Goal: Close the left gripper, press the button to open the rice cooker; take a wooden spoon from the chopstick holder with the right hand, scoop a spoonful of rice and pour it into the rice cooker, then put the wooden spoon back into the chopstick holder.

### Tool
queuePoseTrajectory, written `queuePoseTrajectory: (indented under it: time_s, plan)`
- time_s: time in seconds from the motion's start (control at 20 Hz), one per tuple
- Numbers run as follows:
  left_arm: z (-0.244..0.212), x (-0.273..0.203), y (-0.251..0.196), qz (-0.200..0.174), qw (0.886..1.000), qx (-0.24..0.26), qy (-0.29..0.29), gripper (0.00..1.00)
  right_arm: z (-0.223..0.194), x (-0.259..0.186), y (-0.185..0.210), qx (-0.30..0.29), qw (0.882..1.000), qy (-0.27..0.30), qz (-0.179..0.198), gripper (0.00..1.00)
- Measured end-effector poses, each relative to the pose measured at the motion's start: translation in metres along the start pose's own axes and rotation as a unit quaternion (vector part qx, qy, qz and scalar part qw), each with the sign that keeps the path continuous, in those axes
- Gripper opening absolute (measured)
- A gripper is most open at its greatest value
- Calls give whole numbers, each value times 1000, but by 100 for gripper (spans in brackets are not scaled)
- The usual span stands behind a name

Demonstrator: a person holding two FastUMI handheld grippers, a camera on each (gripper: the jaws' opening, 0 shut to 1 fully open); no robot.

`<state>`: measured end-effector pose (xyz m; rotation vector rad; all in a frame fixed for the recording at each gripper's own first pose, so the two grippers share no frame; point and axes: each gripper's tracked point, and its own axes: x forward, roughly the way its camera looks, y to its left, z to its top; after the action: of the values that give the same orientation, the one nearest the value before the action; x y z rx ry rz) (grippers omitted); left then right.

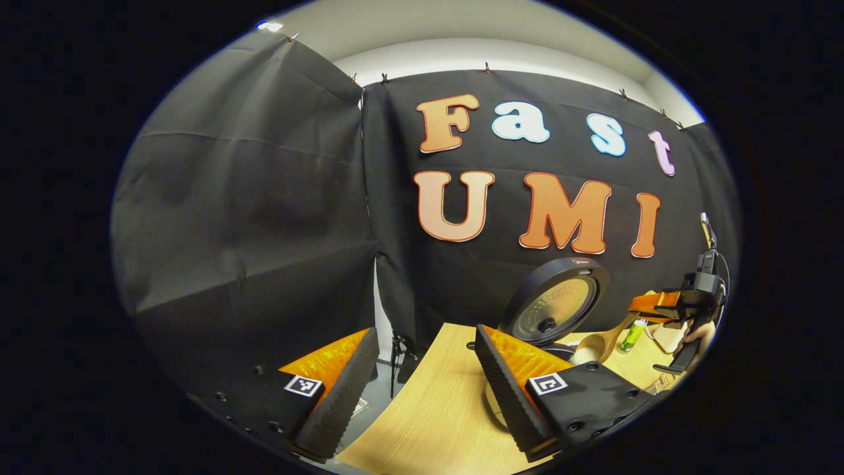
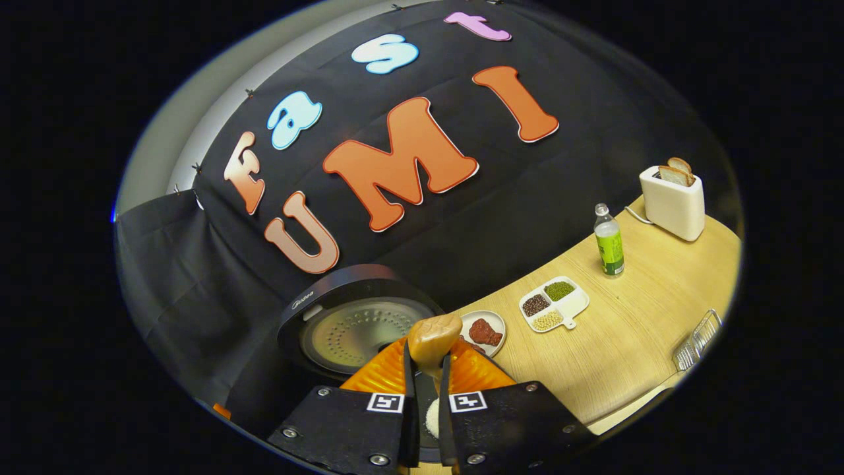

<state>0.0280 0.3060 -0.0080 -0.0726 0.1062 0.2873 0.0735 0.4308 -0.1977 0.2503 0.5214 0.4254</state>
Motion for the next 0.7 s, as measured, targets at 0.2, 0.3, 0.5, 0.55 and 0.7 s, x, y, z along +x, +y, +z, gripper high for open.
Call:
queuePoseTrajectory:
  time_s: [0.2, 0.3, 0.5, 0.55, 0.7]
  plan:
    - [2, 0, 4, 2, 1000, 1, -1, 98, -2, -1, 7, -25, 1000, -2, 4, 11]
    - [1, -1, 5, 3, 1000, 2, -1, 99, -1, -1, 10, -34, 999, -3, 7, 11]
    - [0, -2, 5, 3, 1000, 1, -1, 94, 0, -3, 16, -64, 998, -8, 10, 11]
    - [0, -1, 5, 3, 1000, 1, -1, 94, 0, -4, 17, -74, 997, -9, 11, 11]
    - [0, -2, 5, 3, 1000, 3, -1, 94, 0, -5, 21, -102, 995, -14, 12, 10]
